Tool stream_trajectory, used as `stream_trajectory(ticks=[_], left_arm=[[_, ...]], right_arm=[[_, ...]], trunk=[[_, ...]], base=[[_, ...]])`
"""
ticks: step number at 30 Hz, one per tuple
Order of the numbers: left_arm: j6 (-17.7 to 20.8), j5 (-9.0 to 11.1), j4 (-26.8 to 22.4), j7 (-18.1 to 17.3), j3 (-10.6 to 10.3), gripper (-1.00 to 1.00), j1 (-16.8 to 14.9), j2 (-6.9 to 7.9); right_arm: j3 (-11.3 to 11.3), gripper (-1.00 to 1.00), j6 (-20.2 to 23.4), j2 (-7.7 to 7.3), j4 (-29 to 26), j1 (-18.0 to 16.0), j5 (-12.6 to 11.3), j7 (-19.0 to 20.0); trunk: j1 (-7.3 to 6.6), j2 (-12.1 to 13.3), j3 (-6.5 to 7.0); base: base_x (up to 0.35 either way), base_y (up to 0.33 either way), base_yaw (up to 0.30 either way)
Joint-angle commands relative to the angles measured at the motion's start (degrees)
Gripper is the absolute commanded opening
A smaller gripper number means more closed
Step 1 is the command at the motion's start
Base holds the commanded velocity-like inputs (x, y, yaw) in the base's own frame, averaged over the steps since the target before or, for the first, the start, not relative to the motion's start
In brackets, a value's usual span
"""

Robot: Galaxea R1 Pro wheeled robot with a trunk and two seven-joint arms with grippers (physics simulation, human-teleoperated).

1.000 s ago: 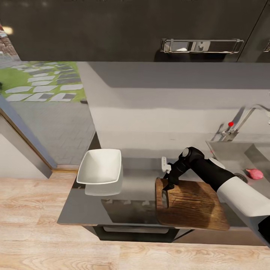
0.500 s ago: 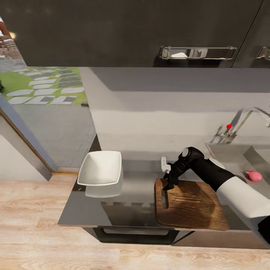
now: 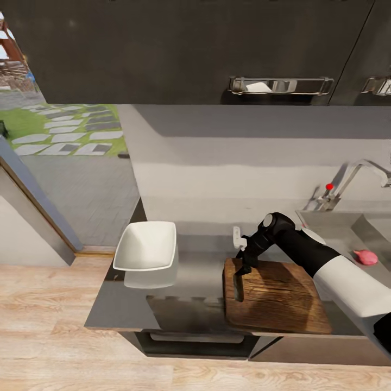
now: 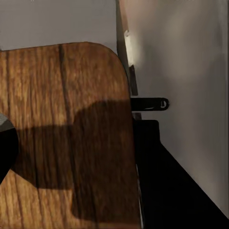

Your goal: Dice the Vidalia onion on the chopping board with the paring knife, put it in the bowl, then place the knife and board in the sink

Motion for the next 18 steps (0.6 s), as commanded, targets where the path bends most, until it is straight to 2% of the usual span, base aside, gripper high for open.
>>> stream_trajectory(ticks=[1, 13, 18], left_arm=[[-0.1, 0.4, -0.1, 0.0, -0.1, 1.00, 0.0, 0.01], [-0.1, 0.4, 0.1, 0.0, -0.1, 1.00, 0.0, -0.02], [-0.1, 0.4, 0.8, 0.0, -0.1, 1.00, 0.0, 0.01]], right_arm=[[0.1, -1.00, 1.0, -0.03, -0.1, -0.1, 0.1, 0.1], [0.2, -1.00, 2.8, 0.03, -0.3, -0.1, 0.2, 0.1], [0.2, -1.00, 3.0, 0.66, -0.3, -0.1, 0.2, 0.0]], trunk=[[0.04, -0.1, -0.01], [0.04, -0.1, 1.06], [0.04, -0.1, 1.51]], base=[[0.000, 0.000, 0.000], [0.000, 0.000, 0.000], [0.000, 0.000, 0.000]])
